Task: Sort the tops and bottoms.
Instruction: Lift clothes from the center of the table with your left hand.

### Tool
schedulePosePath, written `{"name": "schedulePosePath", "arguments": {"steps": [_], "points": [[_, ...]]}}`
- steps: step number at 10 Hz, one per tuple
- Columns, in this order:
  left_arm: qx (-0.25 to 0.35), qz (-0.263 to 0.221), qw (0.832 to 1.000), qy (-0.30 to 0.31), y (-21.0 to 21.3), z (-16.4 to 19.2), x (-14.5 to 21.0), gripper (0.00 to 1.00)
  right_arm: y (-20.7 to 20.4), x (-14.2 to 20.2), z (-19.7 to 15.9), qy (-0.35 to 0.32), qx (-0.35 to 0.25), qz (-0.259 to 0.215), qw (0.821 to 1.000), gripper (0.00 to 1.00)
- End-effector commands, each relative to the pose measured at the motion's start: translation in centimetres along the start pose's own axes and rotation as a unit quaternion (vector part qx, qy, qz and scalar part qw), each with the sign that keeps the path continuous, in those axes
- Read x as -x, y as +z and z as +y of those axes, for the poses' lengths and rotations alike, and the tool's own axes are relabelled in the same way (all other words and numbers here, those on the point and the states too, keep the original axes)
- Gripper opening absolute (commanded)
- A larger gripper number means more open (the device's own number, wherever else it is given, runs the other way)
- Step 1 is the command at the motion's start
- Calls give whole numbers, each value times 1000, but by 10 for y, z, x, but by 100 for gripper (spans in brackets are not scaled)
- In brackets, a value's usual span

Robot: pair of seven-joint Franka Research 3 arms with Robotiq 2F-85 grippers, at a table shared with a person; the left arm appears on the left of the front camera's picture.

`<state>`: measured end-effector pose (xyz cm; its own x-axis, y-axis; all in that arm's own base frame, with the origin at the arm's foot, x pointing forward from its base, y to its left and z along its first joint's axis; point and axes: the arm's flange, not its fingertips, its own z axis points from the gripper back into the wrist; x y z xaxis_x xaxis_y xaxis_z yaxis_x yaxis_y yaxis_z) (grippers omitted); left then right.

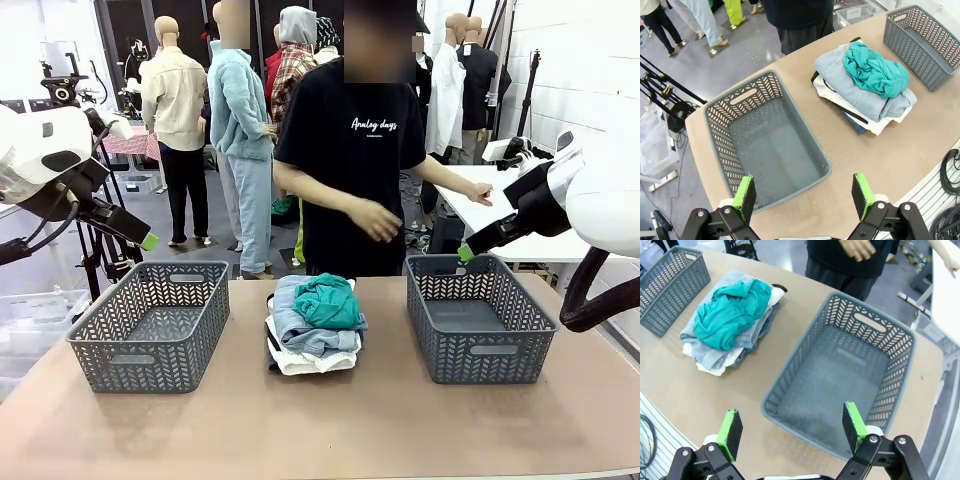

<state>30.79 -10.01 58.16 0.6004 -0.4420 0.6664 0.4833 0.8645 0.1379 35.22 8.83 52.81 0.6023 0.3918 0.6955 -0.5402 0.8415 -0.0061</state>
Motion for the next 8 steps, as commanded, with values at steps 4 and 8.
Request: {"name": "schedulePosePath", "arguments": {"steps": [4, 8], "points": [[-2, -1, 1000, -1, 1, 2, 0, 100, -1, 0, -1, 1, -5, -3, 1000, 100], [-2, -1, 1000, -1, 1, 2, 0, 100, -1, 0, -1, 1, -5, -3, 1000, 100]]}}
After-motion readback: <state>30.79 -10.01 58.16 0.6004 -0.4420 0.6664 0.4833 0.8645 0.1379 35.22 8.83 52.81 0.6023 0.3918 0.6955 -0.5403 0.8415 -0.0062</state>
